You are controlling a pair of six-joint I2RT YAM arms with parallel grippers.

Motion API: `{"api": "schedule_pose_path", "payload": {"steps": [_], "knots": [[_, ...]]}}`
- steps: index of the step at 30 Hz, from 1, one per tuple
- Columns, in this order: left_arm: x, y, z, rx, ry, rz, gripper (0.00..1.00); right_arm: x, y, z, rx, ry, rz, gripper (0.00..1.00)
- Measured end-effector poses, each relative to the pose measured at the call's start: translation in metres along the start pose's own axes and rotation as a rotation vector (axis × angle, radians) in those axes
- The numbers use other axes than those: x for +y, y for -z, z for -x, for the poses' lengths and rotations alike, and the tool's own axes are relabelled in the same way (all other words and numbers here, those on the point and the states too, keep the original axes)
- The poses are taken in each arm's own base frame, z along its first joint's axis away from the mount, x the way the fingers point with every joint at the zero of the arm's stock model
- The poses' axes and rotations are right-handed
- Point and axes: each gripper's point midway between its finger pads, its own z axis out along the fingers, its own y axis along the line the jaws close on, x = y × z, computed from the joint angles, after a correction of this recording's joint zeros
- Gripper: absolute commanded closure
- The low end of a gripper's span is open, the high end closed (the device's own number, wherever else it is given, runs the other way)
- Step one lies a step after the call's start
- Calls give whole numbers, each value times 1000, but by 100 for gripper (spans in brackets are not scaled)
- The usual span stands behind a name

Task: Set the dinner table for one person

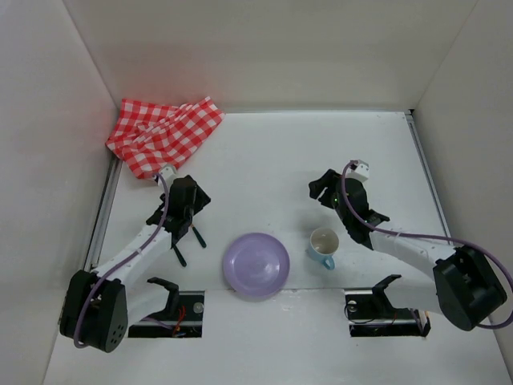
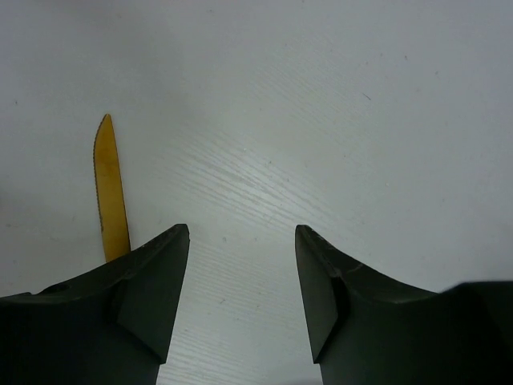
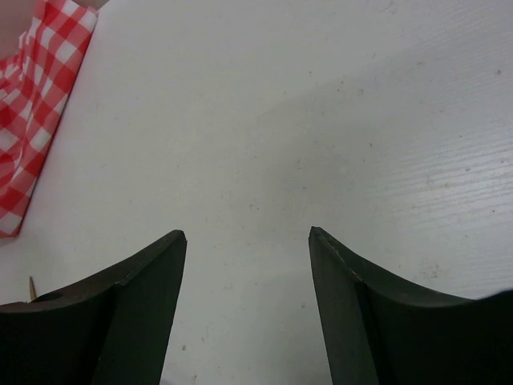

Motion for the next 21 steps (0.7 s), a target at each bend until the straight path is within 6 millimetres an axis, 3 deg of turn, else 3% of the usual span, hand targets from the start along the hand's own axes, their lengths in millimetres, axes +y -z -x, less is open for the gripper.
{"api": "schedule_pose_path", "payload": {"steps": [6, 8, 9, 11, 12, 14, 17, 19, 21], "knots": [[1, -3, 2, -5, 9, 4, 46, -1, -2, -3, 10, 3, -2, 32], [2, -4, 5, -12, 15, 7, 47, -1, -2, -3, 12, 4, -1, 46], [3, -4, 6, -15, 19, 8, 49, 0, -2, -4, 13, 5, 0, 59], [6, -6, 11, -25, 32, 17, 62, 1, -2, -5, 19, 9, 4, 93], [9, -7, 15, -35, 43, 24, 74, 2, -2, -5, 23, 9, 8, 99], [16, -9, 27, -72, 76, 36, 89, 3, -2, -6, 30, 5, 11, 100], [30, -9, 48, -130, 120, 61, 90, 5, -3, -4, 30, 5, 14, 97], [37, -10, 62, -172, 150, 75, 82, 6, -3, -3, 29, 5, 15, 87], [44, -11, 73, -206, 176, 92, 69, 8, -3, -1, 27, 6, 17, 76]]}}
